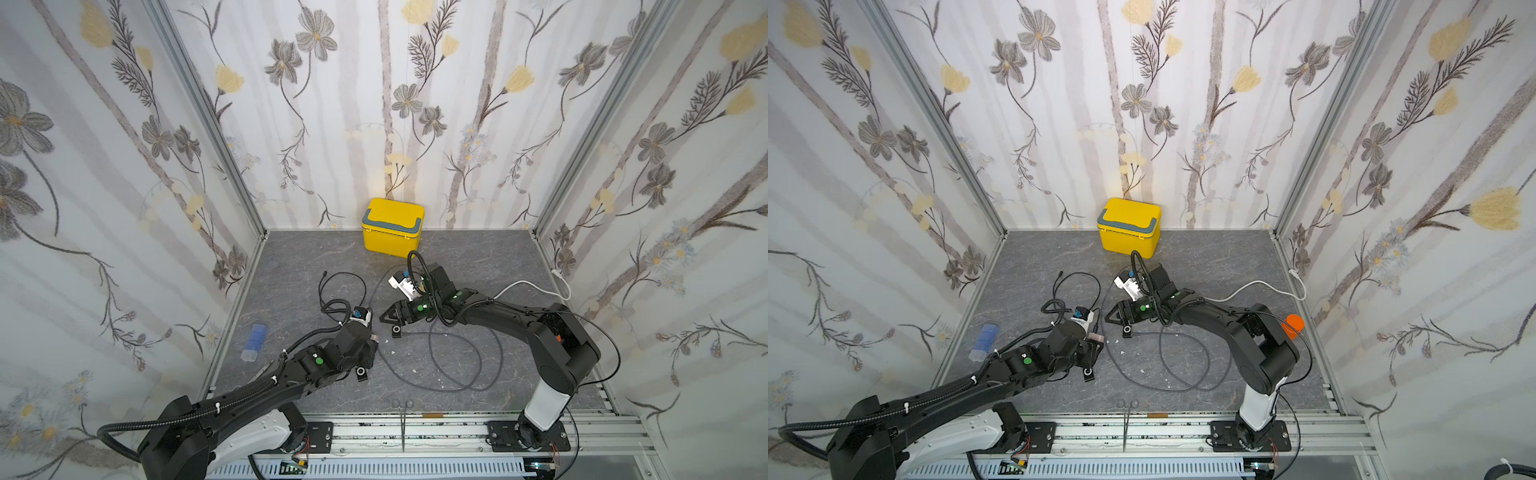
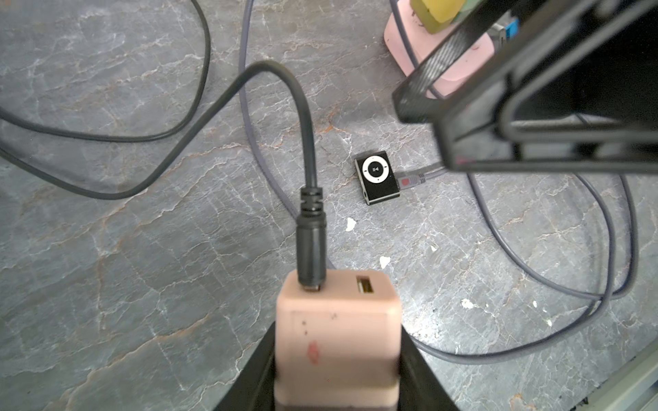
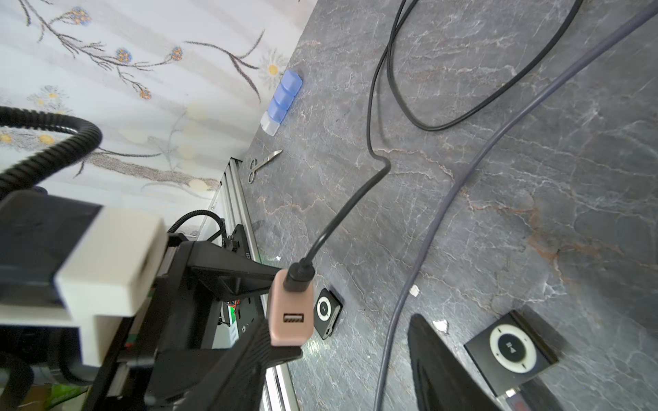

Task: Charge mp3
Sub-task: Pick up the plug from the center of the board.

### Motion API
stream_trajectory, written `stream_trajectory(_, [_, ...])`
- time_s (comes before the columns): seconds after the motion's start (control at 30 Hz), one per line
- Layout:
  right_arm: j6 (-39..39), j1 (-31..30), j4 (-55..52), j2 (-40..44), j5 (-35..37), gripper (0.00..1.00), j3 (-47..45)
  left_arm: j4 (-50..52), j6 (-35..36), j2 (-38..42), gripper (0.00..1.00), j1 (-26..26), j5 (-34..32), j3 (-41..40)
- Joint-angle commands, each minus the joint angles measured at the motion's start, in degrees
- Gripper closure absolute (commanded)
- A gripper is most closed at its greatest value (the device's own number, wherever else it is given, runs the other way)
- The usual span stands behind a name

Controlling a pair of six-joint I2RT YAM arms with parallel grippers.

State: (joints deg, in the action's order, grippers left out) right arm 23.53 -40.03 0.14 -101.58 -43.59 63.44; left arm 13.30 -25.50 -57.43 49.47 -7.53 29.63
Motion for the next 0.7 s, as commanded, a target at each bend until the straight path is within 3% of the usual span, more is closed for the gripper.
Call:
stream_trajectory(0.0, [-0.19, -0.98, -0.58, -1.0, -3.43, 0.39, 0.11, -5.7, 4.39, 1.8, 0.78, 0.43, -0.23, -1.11])
stream_trajectory(0.5, [-1.52, -4.62, 0.28, -3.1, -8.53, 0.41, 0.26, -6.8, 8.13, 0.92, 0.78, 0.76, 0.35, -0.02])
stream_trajectory(0.67, [-2.3, -4.71, -0.33, -3.66, -9.11, 0.47, 0.17, -6.95, 8.87, 1.6, 0.77, 0.75, 0.11, -0.12])
